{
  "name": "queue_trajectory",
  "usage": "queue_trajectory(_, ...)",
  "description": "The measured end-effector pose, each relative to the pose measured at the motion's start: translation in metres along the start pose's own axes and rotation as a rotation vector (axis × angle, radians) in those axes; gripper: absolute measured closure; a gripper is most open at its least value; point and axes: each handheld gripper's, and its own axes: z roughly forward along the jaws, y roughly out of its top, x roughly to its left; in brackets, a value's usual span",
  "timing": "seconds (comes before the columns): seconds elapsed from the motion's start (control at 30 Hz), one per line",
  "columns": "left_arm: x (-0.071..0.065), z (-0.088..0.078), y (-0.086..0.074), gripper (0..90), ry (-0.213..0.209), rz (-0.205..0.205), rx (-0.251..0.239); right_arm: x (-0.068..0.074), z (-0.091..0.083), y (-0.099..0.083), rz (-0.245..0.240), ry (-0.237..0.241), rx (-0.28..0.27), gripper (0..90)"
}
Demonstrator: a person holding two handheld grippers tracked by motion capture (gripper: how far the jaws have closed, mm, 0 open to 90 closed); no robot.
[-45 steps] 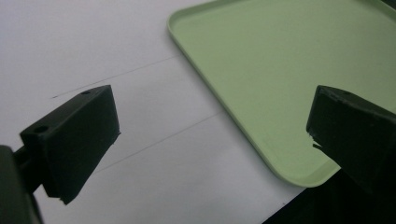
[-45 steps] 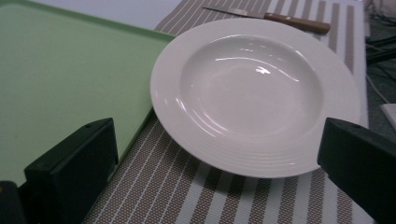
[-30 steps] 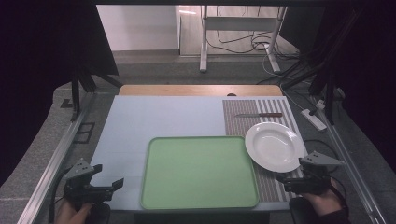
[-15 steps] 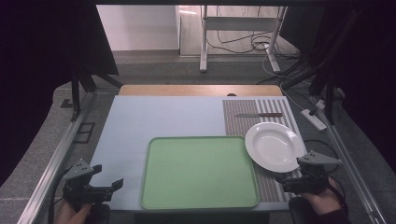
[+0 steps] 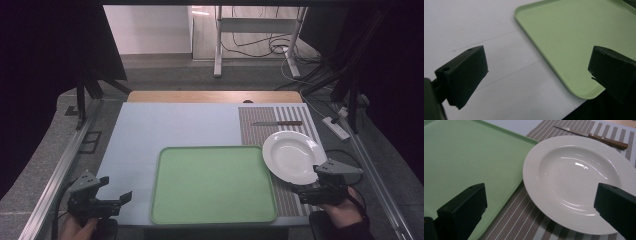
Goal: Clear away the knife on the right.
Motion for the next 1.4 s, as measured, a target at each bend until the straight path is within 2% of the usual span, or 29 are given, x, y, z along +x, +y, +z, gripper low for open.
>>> queue_trajectory(0.2, 0.000, 0.000, 0.000, 2.4, -0.001, -0.001, 0.001, 0.001, 0.003, 0.003, -0.030, 0.016, -0.008, 0.0)
queue_trajectory(0.33, 0.000, 0.000, 0.000, 2.4, -0.001, -0.001, 0.001, 0.001, 0.006, 0.005, -0.028, 0.033, -0.015, 0.0)
queue_trajectory(0.43, 0.000, 0.000, 0.000, 2.4, -0.001, -0.002, 0.001, 0.001, 0.008, 0.007, -0.009, 0.057, -0.034, 0.0)
queue_trajectory(0.57, 0.000, 0.000, 0.000, 2.4, -0.001, -0.001, 0.001, 0.000, 0.010, 0.009, 0.021, 0.074, -0.034, 0.0)
queue_trajectory(0.83, 0.000, 0.000, 0.000, 2.4, -0.001, -0.003, 0.002, -0.001, 0.015, 0.014, 0.024, 0.075, -0.023, 0.0)
queue_trajectory(0.97, 0.000, 0.000, 0.000, 2.4, -0.001, -0.002, 0.002, -0.001, 0.020, 0.017, 0.053, 0.088, -0.015, 0.0)
queue_trajectory(1.13, 0.000, 0.000, 0.000, 2.4, 0.000, -0.002, 0.003, -0.002, 0.026, 0.019, 0.037, 0.067, 0.009, 0.0)
queue_trajectory(1.3, 0.000, 0.000, 0.000, 2.4, 0.000, -0.003, 0.003, -0.003, 0.032, 0.021, 0.040, 0.067, 0.025, 0.0)
queue_trajectory(1.4, 0.001, 0.000, 0.000, 2.4, -0.001, -0.004, 0.003, -0.005, 0.037, 0.023, 0.070, 0.073, 0.029, 0.0)
